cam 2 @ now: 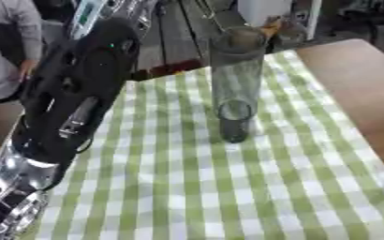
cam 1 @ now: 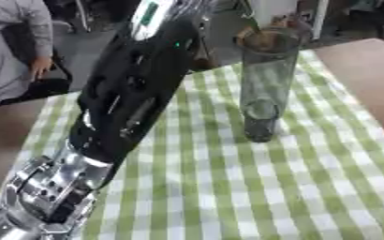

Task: Arrange flowers into the vase.

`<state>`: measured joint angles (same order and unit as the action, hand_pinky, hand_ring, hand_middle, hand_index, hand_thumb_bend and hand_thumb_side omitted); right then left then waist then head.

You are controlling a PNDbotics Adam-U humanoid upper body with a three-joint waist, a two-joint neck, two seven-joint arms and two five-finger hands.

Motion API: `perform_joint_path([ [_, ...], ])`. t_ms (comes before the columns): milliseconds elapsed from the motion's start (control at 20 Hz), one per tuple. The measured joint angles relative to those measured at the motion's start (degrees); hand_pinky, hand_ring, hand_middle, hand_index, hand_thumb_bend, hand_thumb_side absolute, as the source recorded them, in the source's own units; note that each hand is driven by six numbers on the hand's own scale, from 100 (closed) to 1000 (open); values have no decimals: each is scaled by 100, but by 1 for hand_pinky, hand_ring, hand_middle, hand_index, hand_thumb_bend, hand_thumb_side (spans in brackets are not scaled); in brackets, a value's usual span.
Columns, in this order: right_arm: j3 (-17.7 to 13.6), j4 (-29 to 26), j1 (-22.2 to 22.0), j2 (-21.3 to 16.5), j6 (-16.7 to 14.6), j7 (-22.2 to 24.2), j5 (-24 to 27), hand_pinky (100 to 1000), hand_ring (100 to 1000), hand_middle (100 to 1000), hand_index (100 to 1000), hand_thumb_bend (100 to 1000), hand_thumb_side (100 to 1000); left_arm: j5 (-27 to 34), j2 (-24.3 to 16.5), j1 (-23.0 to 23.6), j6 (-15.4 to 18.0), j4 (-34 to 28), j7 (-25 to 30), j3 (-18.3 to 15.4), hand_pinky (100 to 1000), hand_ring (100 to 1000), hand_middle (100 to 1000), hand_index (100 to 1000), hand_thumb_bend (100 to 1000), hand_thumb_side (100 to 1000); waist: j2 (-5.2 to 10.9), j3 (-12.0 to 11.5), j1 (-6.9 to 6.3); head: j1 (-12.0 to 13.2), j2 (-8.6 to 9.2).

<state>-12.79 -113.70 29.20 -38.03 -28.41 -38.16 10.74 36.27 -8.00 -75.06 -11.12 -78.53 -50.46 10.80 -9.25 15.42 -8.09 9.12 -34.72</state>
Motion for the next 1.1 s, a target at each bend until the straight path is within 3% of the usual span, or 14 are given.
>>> perform_joint_path([
  [650, -55, 0, -3, 46, 24, -64, 0, 707, 792, 832, 887, 100, 1000, 43, 47, 58, 134, -1, 3, 1, 100, 100, 100, 100, 331, 100, -49, 64, -30, -10, 16],
  [1100, -68, 0, 0, 50, 32, -91, 0, 705, 789, 828, 886, 100, 1000, -70, 90, 97, 134, 38, 82, 89, 100, 100, 100, 100, 354, 100, -89, 120, -33, 137, 114],
])
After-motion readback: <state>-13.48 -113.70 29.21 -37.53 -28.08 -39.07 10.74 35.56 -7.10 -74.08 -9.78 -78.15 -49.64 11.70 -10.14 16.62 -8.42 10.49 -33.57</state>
